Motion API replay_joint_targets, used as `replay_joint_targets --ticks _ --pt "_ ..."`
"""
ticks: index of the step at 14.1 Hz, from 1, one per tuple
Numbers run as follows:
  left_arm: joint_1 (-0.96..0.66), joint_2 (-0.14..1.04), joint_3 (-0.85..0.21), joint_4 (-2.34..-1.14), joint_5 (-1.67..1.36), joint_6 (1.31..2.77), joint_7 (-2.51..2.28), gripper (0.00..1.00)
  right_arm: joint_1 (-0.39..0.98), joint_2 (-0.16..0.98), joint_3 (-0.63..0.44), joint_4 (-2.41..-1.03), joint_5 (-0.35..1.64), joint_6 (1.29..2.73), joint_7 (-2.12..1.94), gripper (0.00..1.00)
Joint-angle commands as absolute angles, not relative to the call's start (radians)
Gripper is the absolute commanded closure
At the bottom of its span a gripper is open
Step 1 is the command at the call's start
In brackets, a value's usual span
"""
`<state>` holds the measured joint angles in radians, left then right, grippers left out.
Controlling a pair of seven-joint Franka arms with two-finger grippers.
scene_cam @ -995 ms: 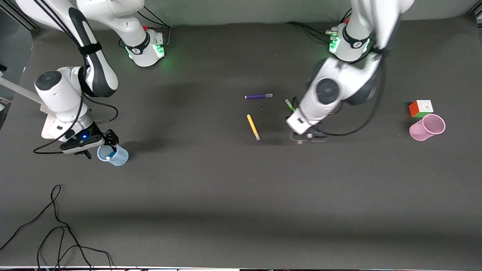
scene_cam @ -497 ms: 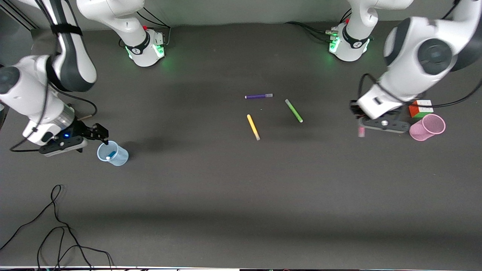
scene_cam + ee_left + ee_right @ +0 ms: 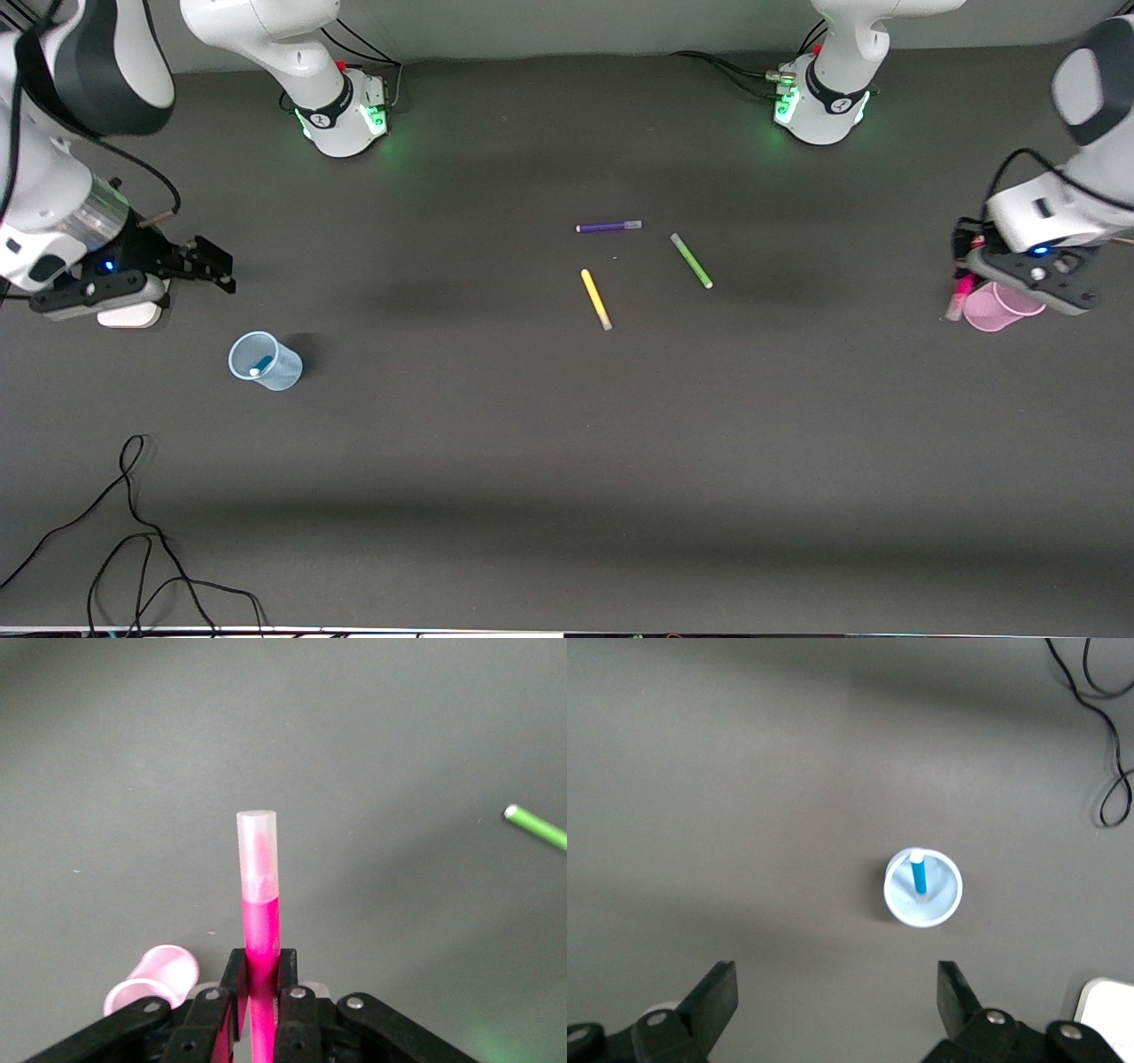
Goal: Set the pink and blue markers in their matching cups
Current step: 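Release the blue marker while the left gripper carries the pink marker to the pink cup, then lower the pink marker into the pink cup and open the left gripper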
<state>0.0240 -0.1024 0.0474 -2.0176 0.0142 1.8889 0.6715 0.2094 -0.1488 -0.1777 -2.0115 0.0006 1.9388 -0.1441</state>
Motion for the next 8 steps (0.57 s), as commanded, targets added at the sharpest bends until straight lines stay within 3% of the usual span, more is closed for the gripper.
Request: replay_joint_targets --ticks 1,8 --pt "0.145 -0.126 0.048 -2.057 -0.067 1.898 0.93 1.0 0.163 -0.227 -0.131 -2.017 0.012 1.867 -0.114 0.0" --pt "0.392 -0.048 0.049 -2.097 -0.274 1.971 1.57 1.0 0.15 -0.31 -0.124 -2.043 0.012 1.832 -0.112 0.0"
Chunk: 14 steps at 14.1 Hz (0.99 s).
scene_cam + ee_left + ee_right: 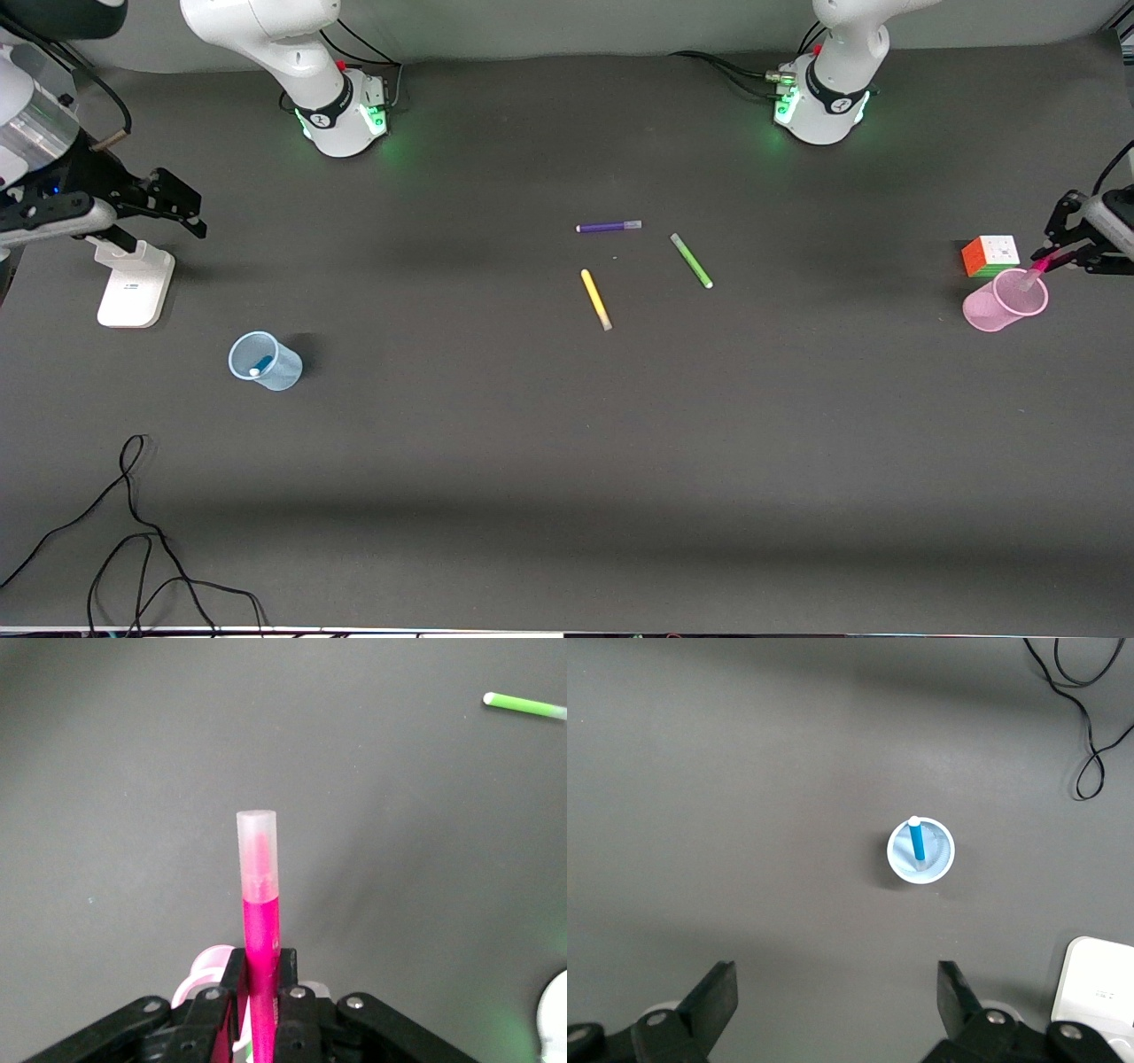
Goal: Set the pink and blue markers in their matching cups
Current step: 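Lower the pink marker into the pink cup and open the left gripper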
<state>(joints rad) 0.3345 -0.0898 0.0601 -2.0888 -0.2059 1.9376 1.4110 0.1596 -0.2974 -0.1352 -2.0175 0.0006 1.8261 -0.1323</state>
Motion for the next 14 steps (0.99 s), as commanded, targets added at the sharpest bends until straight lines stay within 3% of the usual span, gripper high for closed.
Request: replay_joint_targets --ticks 1,8,14 --pt "0.423 -0.014 0.051 -2.095 -0.32 1.974 1.647 1.0 0.152 -0.304 -0.124 -2.048 0.012 1.839 -0.112 0.0" --pt "0.571 0.204 0.048 -2.034 -0.54 2.002 2.124 1.0 0.156 -0.291 -0.124 -2.051 0.012 1.858 -0.11 0.0" --pt "0.637 0.282 0.048 -2.033 -0.643 1.983 2.302 1.0 0.155 -0.281 -0.124 -2.052 0.011 1.864 -0.089 0.0"
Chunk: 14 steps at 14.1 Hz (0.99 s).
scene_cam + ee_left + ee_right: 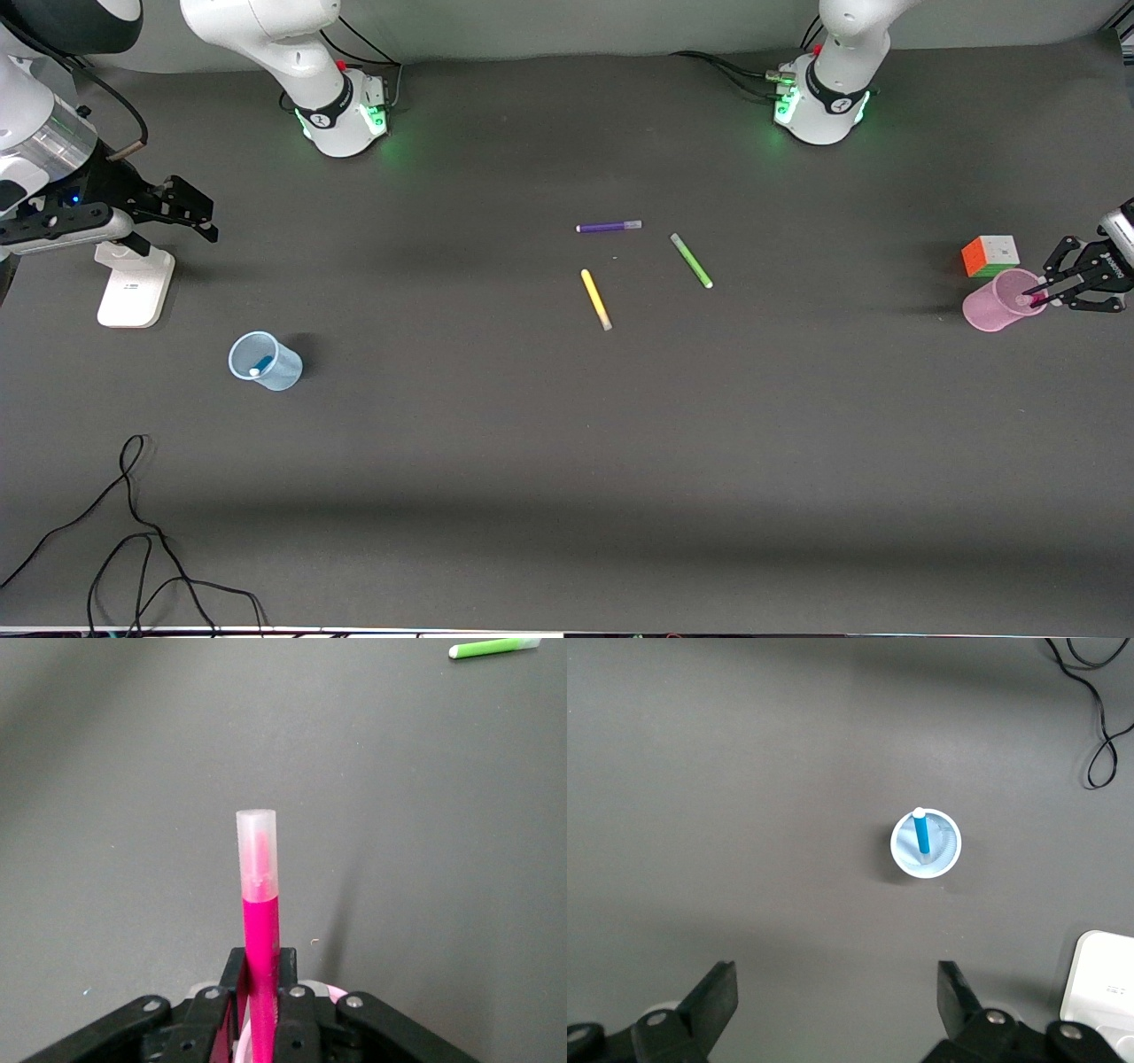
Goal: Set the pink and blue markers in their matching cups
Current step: 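Lower the pink marker into the pink cup and open the left gripper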
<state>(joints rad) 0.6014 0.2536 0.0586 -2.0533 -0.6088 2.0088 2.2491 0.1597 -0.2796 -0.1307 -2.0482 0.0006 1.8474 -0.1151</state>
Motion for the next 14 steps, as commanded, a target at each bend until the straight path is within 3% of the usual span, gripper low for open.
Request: replay_joint_targets --ticks 1,8,9,10,14 --pt "0.646 0.297 0.048 -2.033 -0.662 1.97 2.328 1.0 0.155 -0.279 -0.124 -2.052 0.011 1.864 -0.089 0.0" --pt "0.686 0.354 0.048 -2.017 -0.69 1.907 2.353 1.0 0.158 -0.273 -0.123 -2.065 0.012 1.875 -0.084 0.0" --pt "0.684 0.359 0.046 -2.011 -0.69 1.905 2.353 0.25 0.158 -0.275 -0.123 -2.065 0.012 1.875 -0.084 0.0" --pt "0.686 0.373 0.045 -2.006 -0.692 1.892 2.355 0.01 0.158 -0.275 -0.123 -2.065 0.012 1.875 -0.084 0.0" --pt "0.684 0.383 0.045 -1.982 -0.695 1.882 2.358 0.0 0.156 -0.275 -0.123 -2.065 0.012 1.875 -0.084 0.0"
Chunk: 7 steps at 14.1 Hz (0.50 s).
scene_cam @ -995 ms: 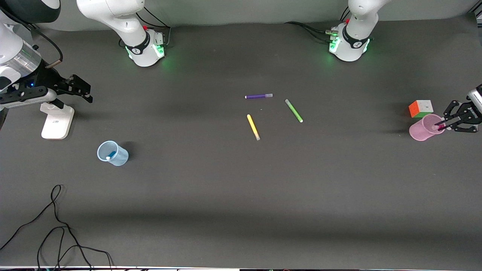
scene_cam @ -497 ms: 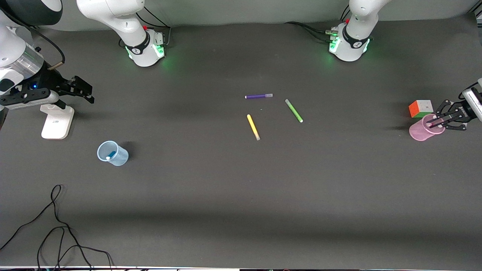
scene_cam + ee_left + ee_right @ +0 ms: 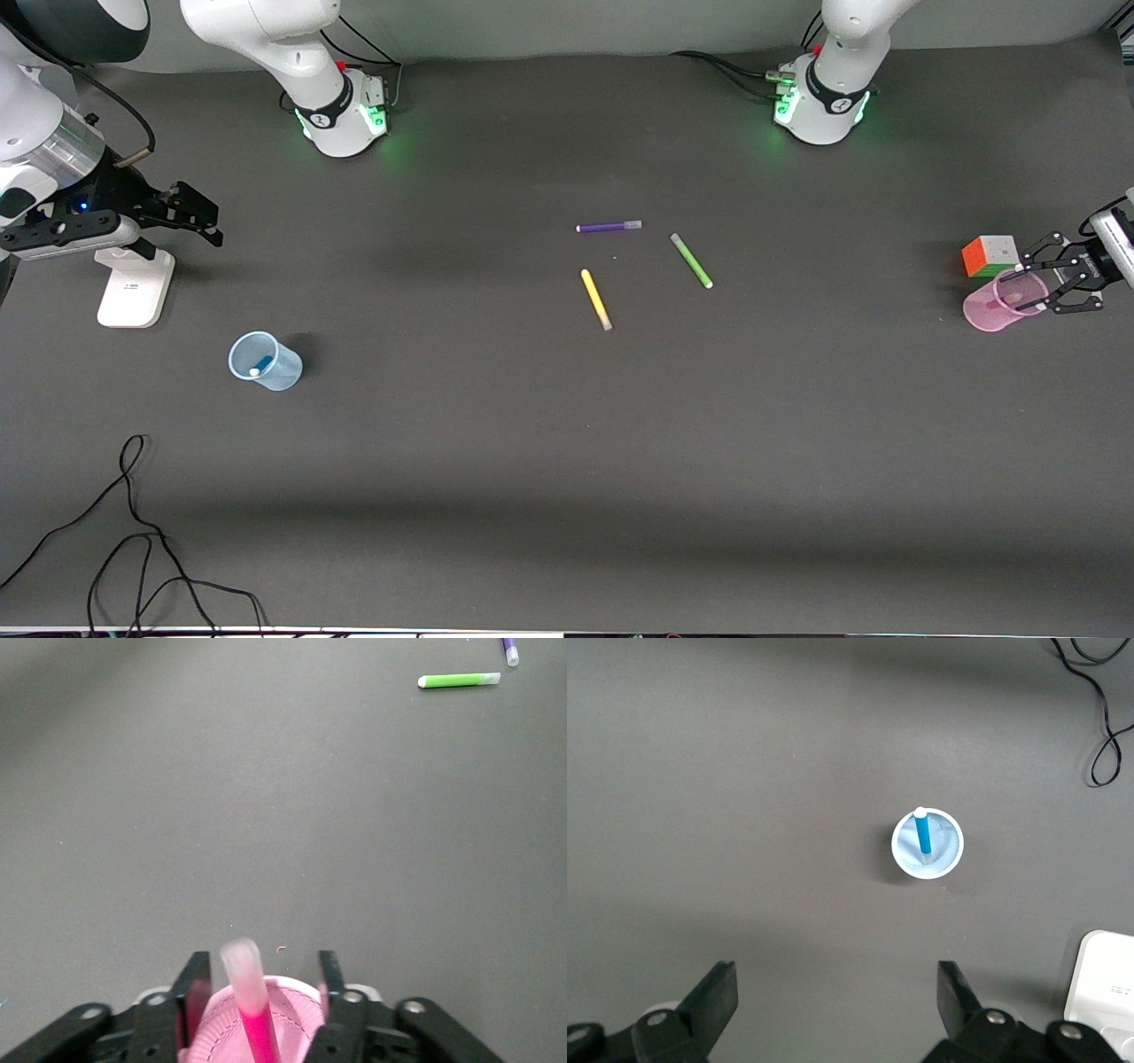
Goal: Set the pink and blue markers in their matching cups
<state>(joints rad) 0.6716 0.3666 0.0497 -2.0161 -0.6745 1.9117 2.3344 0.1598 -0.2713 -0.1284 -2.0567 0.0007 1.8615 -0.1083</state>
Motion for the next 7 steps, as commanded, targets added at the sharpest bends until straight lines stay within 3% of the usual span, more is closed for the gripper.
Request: replay_joint_targets --ticks 1,7 --pt "0.684 0.38 0.044 -1.971 -0.695 1.876 2.35 0.0 0.158 -0.275 -0.123 -2.065 0.012 1.875 -0.086 0.0" --pt "0.562 0.238 0.029 -1.881 -0.586 1.855 1.839 0.0 0.158 -0.272 -0.123 -2.062 0.012 1.894 -0.095 0.0"
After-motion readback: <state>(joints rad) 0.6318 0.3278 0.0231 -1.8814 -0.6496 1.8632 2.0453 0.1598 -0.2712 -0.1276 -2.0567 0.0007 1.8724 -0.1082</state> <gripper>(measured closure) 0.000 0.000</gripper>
